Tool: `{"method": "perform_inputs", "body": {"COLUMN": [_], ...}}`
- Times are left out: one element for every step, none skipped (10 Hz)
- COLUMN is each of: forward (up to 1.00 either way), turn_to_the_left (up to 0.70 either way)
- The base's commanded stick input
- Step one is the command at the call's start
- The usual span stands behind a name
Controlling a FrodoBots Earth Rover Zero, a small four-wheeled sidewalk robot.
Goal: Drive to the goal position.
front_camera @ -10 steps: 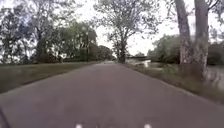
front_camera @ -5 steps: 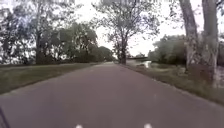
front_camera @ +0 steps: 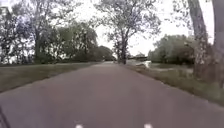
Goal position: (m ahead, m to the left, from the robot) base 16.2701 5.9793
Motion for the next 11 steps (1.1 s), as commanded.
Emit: {"method": "perform_inputs", "body": {"forward": [1.0, 1.0, 1.0, 1.0, 1.0, 1.0, 1.0, 1.0, 1.0, 1.0, 1.0], "turn_to_the_left": [0.0, 0.0, 0.0, 0.0, 0.0, 0.0, 0.0, 0.0, 0.0, 0.0, 0.0]}}
